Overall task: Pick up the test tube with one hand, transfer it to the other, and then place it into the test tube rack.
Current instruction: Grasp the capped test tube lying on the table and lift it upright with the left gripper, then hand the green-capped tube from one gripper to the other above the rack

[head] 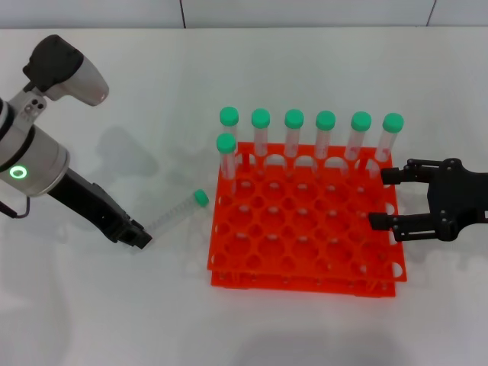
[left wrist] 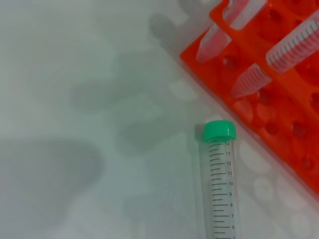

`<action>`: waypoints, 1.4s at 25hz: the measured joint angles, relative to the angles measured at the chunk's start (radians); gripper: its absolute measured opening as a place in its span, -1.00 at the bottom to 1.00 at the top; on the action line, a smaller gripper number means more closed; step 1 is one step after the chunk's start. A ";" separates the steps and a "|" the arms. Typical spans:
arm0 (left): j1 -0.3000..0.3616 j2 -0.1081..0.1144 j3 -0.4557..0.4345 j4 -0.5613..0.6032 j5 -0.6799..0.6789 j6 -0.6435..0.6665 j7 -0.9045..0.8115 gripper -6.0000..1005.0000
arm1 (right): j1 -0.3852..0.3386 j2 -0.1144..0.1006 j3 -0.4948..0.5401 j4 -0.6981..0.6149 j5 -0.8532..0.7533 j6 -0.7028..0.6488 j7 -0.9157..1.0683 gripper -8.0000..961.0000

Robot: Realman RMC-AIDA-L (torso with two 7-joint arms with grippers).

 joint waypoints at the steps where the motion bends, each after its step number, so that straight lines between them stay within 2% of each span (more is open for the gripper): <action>1: 0.001 0.001 -0.001 0.000 -0.009 0.000 0.000 -0.63 | -0.001 0.000 0.001 0.000 0.000 0.000 0.000 0.69; 5: 0.020 0.011 -0.021 0.010 -0.059 -0.001 0.007 -0.63 | -0.003 0.000 0.014 0.000 0.000 0.000 -0.001 0.69; 11: 0.082 0.024 -0.129 0.065 -0.113 0.002 0.047 -0.63 | -0.004 0.000 0.015 0.001 0.009 -0.001 -0.003 0.69; 18: 0.212 0.045 -0.179 0.193 -0.332 -0.007 0.086 -0.63 | 0.000 0.000 0.015 0.002 0.015 0.002 -0.006 0.69; 24: 0.254 0.051 -0.302 0.239 -0.491 -0.013 0.157 -0.63 | 0.000 0.000 0.024 0.002 0.026 0.003 -0.012 0.69; 26: 0.255 0.048 -0.334 0.238 -0.549 -0.023 0.194 -0.63 | 0.000 0.000 0.026 0.002 0.026 0.006 -0.012 0.69; 31: 0.240 0.025 -0.337 0.222 -0.665 -0.083 0.246 -0.63 | 0.005 0.000 0.027 0.002 0.029 0.016 -0.014 0.69; 35: 0.213 -0.010 -0.328 0.208 -0.758 -0.102 0.330 -0.63 | 0.008 0.000 0.028 0.002 0.043 0.024 -0.022 0.69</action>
